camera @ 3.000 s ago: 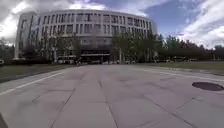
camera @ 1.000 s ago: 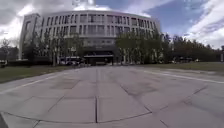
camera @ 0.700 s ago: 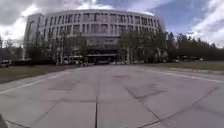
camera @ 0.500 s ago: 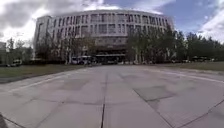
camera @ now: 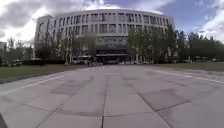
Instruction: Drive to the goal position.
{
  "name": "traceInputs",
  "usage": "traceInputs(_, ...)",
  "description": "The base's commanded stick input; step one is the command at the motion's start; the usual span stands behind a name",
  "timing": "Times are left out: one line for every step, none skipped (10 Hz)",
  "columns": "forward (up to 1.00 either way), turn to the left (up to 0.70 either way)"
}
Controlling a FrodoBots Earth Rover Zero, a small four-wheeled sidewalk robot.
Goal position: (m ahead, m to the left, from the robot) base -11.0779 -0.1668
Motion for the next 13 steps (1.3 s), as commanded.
traceInputs(0.70, 0.01)
traceInputs(0.70, 0.01)
traceInputs(0.70, 0.01)
traceInputs(0.70, 0.01)
traceInputs(0.70, 0.01)
traceInputs(0.70, 0.01)
traceInputs(0.70, 0.01)
traceInputs(0.70, 0.01)
traceInputs(0.70, 0.01)
traceInputs(0.70, 0.01)
traceInputs(0.70, 0.01)
traceInputs(0.70, 0.01)
traceInputs(0.70, 0.01)
